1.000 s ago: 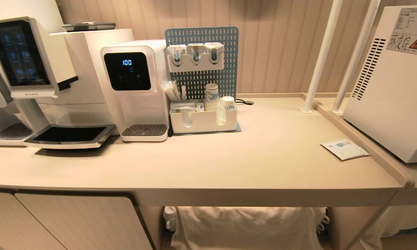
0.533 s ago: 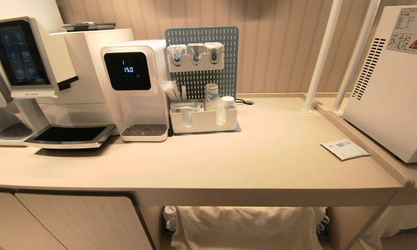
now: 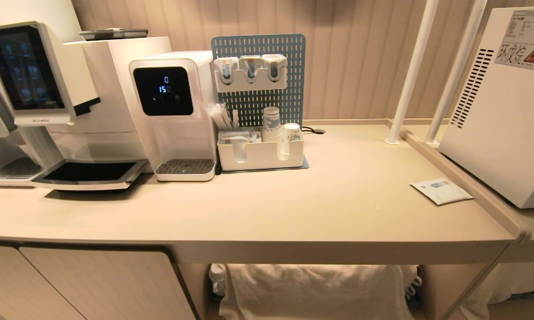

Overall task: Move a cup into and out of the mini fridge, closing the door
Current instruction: Place the yoghurt on the table

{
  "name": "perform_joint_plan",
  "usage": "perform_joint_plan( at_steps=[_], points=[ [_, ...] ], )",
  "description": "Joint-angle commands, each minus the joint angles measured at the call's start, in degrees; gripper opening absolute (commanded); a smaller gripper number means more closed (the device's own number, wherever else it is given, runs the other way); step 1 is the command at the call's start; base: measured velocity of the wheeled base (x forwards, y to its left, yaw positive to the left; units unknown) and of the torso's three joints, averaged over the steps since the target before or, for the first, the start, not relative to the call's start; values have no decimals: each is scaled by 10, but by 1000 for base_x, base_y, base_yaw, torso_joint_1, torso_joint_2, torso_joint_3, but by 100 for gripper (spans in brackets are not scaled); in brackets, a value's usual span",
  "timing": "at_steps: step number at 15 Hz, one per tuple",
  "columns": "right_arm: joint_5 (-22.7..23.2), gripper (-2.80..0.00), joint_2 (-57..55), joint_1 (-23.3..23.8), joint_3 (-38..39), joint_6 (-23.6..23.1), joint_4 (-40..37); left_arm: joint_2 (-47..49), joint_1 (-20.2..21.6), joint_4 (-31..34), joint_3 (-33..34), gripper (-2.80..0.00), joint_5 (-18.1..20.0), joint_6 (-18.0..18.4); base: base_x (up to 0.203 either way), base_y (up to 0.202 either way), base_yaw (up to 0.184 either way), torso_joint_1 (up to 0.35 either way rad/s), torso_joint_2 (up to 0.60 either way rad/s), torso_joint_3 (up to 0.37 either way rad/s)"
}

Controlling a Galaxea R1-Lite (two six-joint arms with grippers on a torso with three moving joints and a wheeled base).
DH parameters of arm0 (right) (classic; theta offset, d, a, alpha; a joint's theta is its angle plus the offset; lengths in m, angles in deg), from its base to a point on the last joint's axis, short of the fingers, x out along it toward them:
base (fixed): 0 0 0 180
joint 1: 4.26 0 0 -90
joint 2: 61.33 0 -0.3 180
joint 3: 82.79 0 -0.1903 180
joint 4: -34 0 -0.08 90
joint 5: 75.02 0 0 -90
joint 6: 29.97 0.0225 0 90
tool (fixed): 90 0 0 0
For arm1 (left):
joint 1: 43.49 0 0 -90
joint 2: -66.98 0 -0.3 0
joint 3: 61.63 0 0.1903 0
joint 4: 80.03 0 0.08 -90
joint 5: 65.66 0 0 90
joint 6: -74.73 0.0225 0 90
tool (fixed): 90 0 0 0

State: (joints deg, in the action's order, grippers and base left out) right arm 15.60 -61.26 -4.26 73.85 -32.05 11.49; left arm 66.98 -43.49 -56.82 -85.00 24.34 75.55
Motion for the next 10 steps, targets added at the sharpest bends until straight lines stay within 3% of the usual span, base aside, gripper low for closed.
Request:
perform_joint_plan(
  at_steps=[1, 3, 7, 10],
  points=[
    [0, -280, -1, 0, 5, 0, 0, 0, 0, -1, 0, -280, 0, -1, 0, 0, 0, 0, 0, 0],
    [0, -280, -1, 0, 5, 0, 0, 0, 0, -1, 0, -280, 0, -1, 57, 0, 1, 1, -1, 1],
    [0, -280, -1, 0, 5, 1, 0, 0, 0, 1, 0, -280, 1, -2, 170, 0, -1, 3, 4, 1],
    [0, -280, -1, 0, 5, 1, 0, 0, 0, 0, 0, -280, -1, -4, 0, 0, 0, 0, 0, 0]
  ],
)
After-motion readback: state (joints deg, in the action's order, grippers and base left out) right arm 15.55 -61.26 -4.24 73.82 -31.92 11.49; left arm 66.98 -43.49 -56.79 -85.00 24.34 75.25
